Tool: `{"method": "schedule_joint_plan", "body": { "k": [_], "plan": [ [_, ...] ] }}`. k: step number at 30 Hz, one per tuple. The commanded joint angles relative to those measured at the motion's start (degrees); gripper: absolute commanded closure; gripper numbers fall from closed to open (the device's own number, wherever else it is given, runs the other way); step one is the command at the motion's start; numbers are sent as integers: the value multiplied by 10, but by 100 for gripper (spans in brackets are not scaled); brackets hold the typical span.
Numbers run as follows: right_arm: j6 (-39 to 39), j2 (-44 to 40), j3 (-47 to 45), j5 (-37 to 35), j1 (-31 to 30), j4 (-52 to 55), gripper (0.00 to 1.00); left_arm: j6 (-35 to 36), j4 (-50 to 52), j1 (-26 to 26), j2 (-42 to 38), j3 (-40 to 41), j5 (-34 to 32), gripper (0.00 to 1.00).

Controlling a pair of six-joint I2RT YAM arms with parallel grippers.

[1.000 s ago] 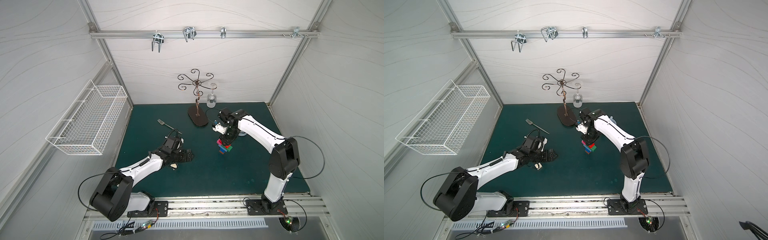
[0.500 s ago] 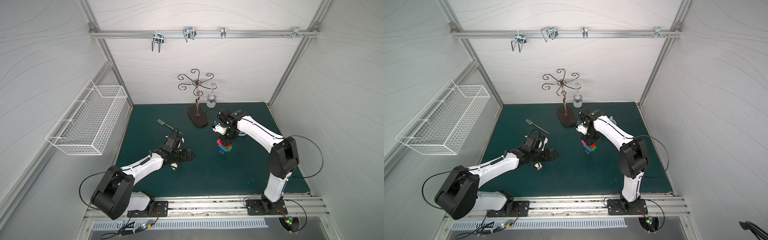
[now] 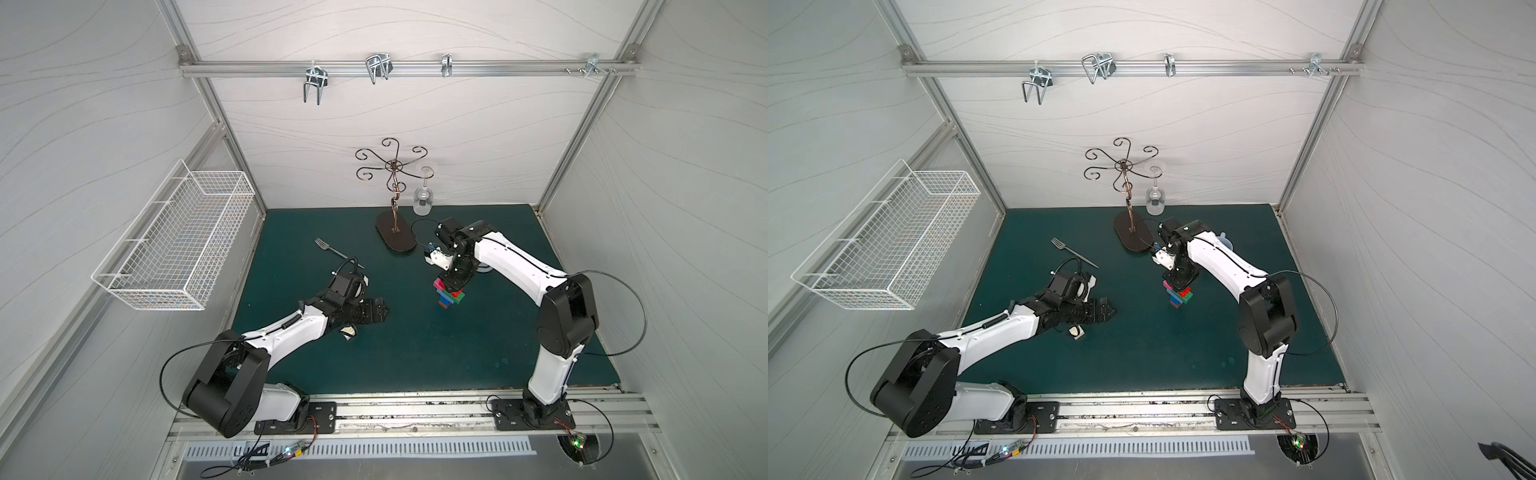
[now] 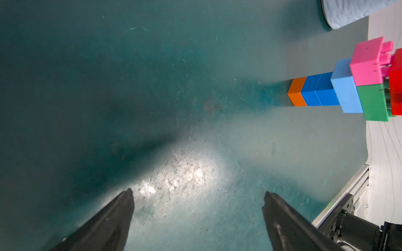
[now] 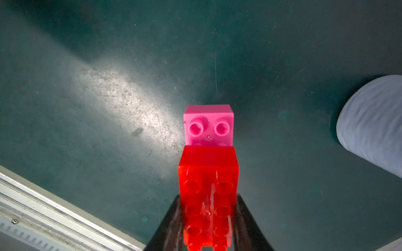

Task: Assemble a spoon with lego
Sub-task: Assemble the lego brick with the lego brick.

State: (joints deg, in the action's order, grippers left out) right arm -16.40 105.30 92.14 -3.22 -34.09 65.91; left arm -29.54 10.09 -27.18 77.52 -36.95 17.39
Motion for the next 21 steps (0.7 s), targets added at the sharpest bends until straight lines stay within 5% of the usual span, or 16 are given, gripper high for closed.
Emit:
{"method": "schedule_joint_plan", "body": {
  "k": [1,21],
  "plan": [
    [-8,34,-12,5,3,6,76,7,-4,-2,4,-23,-1,3],
    [-29,68,3,20,8,57,79,18,0,-5,16,-31,2,3]
  ]
}}
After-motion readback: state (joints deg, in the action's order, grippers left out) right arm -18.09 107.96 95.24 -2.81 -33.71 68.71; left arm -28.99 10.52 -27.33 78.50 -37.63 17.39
